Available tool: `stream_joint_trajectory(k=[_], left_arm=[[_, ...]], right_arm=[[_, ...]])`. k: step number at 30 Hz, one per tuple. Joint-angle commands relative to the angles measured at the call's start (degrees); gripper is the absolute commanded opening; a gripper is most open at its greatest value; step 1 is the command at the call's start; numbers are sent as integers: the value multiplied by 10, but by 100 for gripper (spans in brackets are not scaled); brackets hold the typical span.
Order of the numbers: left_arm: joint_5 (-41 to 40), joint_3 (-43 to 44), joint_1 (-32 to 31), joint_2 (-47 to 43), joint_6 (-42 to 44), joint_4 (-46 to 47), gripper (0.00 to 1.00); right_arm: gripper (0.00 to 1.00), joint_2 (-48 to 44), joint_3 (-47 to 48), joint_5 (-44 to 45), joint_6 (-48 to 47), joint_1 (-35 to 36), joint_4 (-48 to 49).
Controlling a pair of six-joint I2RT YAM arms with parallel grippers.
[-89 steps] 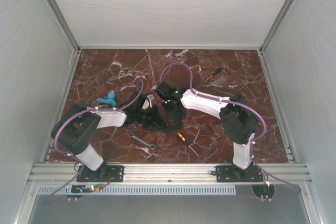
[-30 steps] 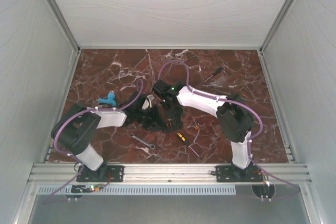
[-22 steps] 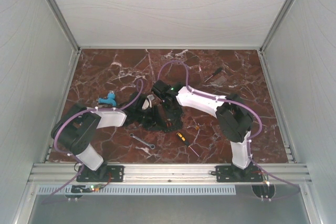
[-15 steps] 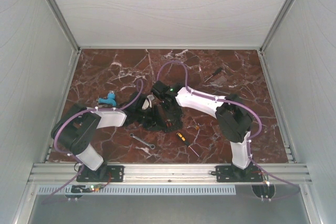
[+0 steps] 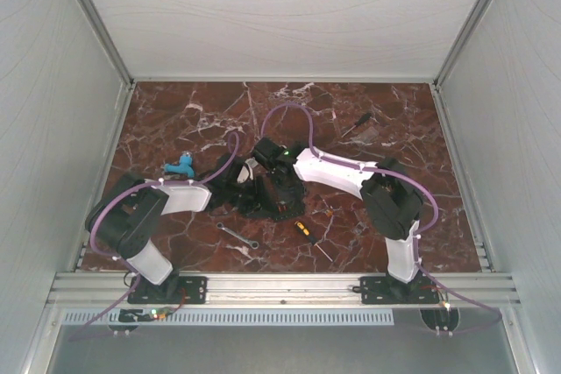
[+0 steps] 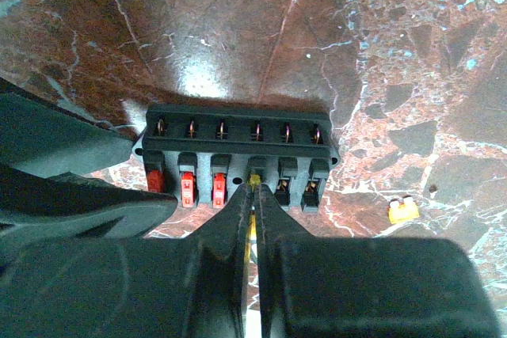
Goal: Snap on the fuse box
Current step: Adjust the fuse in the fuse box base.
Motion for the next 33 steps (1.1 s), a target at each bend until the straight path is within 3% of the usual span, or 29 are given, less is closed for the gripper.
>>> stream_joint_trajectory(k=[1, 7, 10, 21, 28, 33], left_arm=[[-4, -5, 0, 2, 1, -6, 45], [-6, -2, 0, 0, 0, -5, 45], [-10, 2, 1, -4, 0, -7, 46], [-43, 14, 3, -61, 19, -20, 53], [-85, -8, 5, -111, 41, -17, 60], [-112, -20, 15, -135, 49, -29, 70]], right_arm=[[0, 85, -67, -13, -19, 3, 14], [1, -28, -43, -39, -35, 2, 53], [18, -79, -35, -40, -43, 1, 66], [38, -214, -146, -58, -46, -68, 114], [39, -253, -238, -58, -61, -93, 158], [37, -228, -261, -73, -65, -91, 204]])
